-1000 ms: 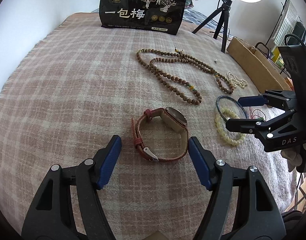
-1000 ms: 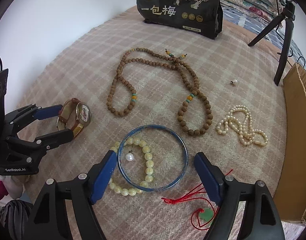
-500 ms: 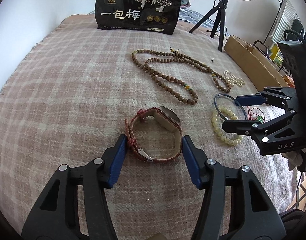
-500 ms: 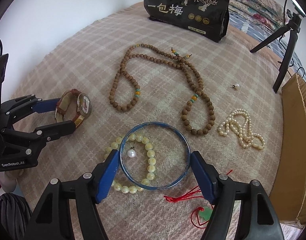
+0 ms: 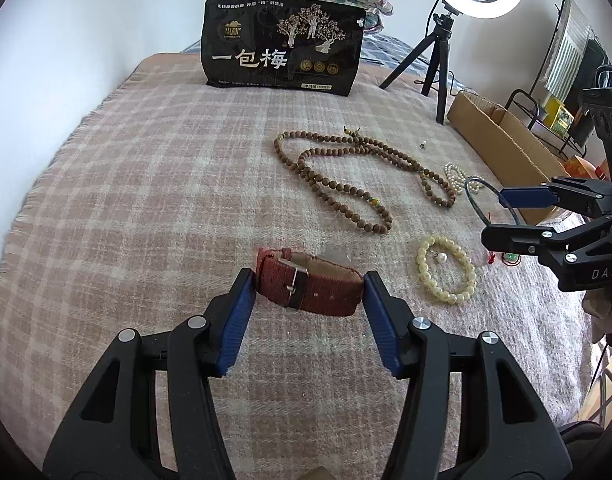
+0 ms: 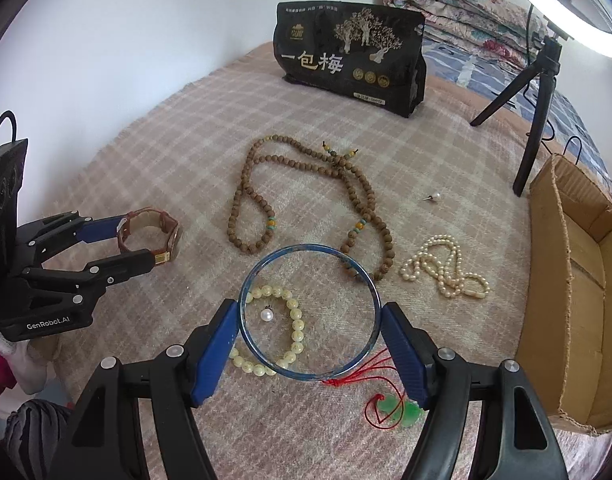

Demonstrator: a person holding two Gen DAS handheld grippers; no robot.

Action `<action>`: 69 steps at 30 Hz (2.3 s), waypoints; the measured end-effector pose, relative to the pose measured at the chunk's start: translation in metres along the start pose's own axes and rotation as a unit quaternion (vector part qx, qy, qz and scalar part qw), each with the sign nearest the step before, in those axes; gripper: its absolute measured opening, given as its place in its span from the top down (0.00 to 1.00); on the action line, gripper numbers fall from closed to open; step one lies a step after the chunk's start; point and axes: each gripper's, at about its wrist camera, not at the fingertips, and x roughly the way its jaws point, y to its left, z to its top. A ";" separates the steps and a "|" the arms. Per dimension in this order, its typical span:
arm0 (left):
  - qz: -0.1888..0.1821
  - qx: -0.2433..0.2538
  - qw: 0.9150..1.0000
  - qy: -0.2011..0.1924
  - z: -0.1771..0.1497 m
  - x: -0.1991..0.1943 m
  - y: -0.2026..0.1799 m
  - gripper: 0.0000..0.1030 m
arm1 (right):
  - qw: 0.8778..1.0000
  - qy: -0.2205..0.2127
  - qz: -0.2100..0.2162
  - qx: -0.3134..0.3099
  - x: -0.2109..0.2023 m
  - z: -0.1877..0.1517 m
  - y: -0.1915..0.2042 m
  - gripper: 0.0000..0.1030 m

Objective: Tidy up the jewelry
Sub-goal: 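Lift and carry the watch with the left tool while the right tool carries the bangle to the box, then lower the watch into the box and open the left tool while the right tool releases the bangle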

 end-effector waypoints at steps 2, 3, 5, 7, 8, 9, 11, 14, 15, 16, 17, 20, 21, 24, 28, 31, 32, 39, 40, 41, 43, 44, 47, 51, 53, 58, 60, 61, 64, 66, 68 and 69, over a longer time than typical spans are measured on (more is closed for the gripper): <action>0.001 0.003 1.000 -0.004 0.001 -0.005 -0.002 0.45 | 1.000 -0.008 -0.002 0.005 -0.009 -0.002 -0.003 0.28; 0.002 0.005 1.000 -0.007 0.002 -0.007 -0.003 0.45 | 1.000 -0.011 -0.003 0.007 -0.013 -0.002 -0.004 0.28; 0.005 0.011 1.000 -0.013 0.002 -0.011 -0.005 0.46 | 1.000 -0.018 -0.005 0.012 -0.022 -0.005 -0.007 0.28; 0.008 0.013 1.000 -0.013 0.002 -0.012 -0.007 0.46 | 1.000 -0.023 -0.006 0.015 -0.029 -0.007 -0.009 0.28; 0.008 0.012 1.000 -0.013 0.002 -0.013 -0.008 0.46 | 1.000 -0.025 -0.008 0.016 -0.032 -0.009 -0.010 0.28; 0.008 0.011 1.000 -0.014 0.002 -0.015 -0.008 0.46 | 0.999 -0.027 -0.010 0.018 -0.035 -0.011 -0.012 0.28; 0.008 0.013 1.000 -0.017 0.002 -0.020 -0.011 0.46 | 0.999 -0.031 -0.014 0.021 -0.042 -0.015 -0.014 0.28; 0.005 0.019 0.999 -0.025 0.005 -0.027 -0.016 0.46 | 0.999 -0.038 -0.018 0.029 -0.053 -0.022 -0.019 0.28; 0.004 0.021 0.999 -0.027 0.007 -0.029 -0.017 0.46 | 0.998 -0.041 -0.020 0.033 -0.057 -0.025 -0.022 0.28; 0.002 0.022 0.999 -0.029 0.010 -0.031 -0.019 0.46 | 0.998 -0.045 -0.023 0.036 -0.062 -0.027 -0.025 0.28; -0.001 0.023 0.999 -0.032 0.013 -0.032 -0.021 0.46 | 0.998 -0.048 -0.025 0.040 -0.065 -0.029 -0.027 0.28; -0.010 0.029 0.999 -0.039 0.023 -0.035 -0.029 0.46 | 0.997 -0.055 -0.034 0.051 -0.078 -0.034 -0.038 0.28; -0.013 0.032 0.999 -0.042 0.027 -0.036 -0.032 0.46 | 0.996 -0.057 -0.038 0.054 -0.082 -0.036 -0.042 0.28; -0.022 0.041 0.998 -0.049 0.039 -0.035 -0.044 0.46 | 0.994 -0.064 -0.050 0.068 -0.093 -0.040 -0.056 0.28; -0.039 0.051 0.996 -0.057 0.059 -0.031 -0.063 0.46 | 0.991 -0.071 -0.071 0.086 -0.104 -0.044 -0.078 0.28; -0.052 0.062 0.995 -0.063 0.072 -0.027 -0.081 0.46 | 0.989 -0.075 -0.085 0.099 -0.112 -0.049 -0.094 0.28; -0.057 0.065 0.994 -0.064 0.076 -0.025 -0.087 0.46 | 0.987 -0.076 -0.089 0.105 -0.114 -0.051 -0.100 0.28; -0.088 0.086 0.990 -0.073 0.108 -0.007 -0.133 0.46 | 0.981 -0.084 -0.114 0.136 -0.130 -0.064 -0.140 0.28; -0.091 0.087 0.989 -0.074 0.114 -0.004 -0.140 0.46 | 0.980 -0.084 -0.117 0.140 -0.130 -0.066 -0.146 0.28; -0.095 0.089 0.989 -0.074 0.119 0.000 -0.147 0.46 | 0.979 -0.083 -0.119 0.143 -0.130 -0.067 -0.150 0.28; -0.100 0.095 0.988 -0.073 0.128 0.008 -0.161 0.46 | 0.978 -0.081 -0.126 0.147 -0.131 -0.069 -0.159 0.28; -0.102 0.099 0.987 -0.073 0.133 0.012 -0.168 0.46 | 0.977 -0.080 -0.129 0.150 -0.130 -0.070 -0.164 0.28; -0.109 0.109 0.985 -0.076 0.145 0.021 -0.189 0.46 | 0.976 -0.079 -0.132 0.156 -0.130 -0.072 -0.176 0.28; -0.116 0.113 0.984 -0.077 0.161 0.038 -0.212 0.46 | 0.974 -0.077 -0.138 0.160 -0.128 -0.075 -0.189 0.28; -0.119 0.109 0.984 -0.075 0.169 0.049 -0.222 0.46 | 0.973 -0.077 -0.140 0.164 -0.127 -0.076 -0.195 0.28; -0.121 0.104 0.985 -0.068 0.185 0.076 -0.244 0.46 | 0.972 -0.073 -0.141 0.173 -0.118 -0.077 -0.210 0.28; -0.118 0.099 0.986 -0.067 0.190 0.085 -0.249 0.46 | 0.972 -0.073 -0.143 0.175 -0.115 -0.076 -0.215 0.28; -0.118 0.094 0.986 -0.065 0.193 0.090 -0.251 0.46 | 0.971 -0.072 -0.143 0.176 -0.113 -0.075 -0.217 0.28; -0.120 0.084 0.988 -0.058 0.200 0.104 -0.255 0.46 | 0.971 -0.071 -0.143 0.178 -0.106 -0.074 -0.223 0.28; -0.117 0.079 0.988 -0.053 0.202 0.113 -0.257 0.46 | 0.971 -0.069 -0.144 0.178 -0.101 -0.073 -0.226 0.28; -0.118 0.077 0.989 -0.049 0.203 0.119 -0.260 0.46 | 0.971 -0.066 -0.144 0.179 -0.096 -0.072 -0.229 0.28; -0.116 0.078 0.989 -0.048 0.203 0.122 -0.261 0.46 | 0.971 -0.066 -0.144 0.180 -0.095 -0.072 -0.230 0.28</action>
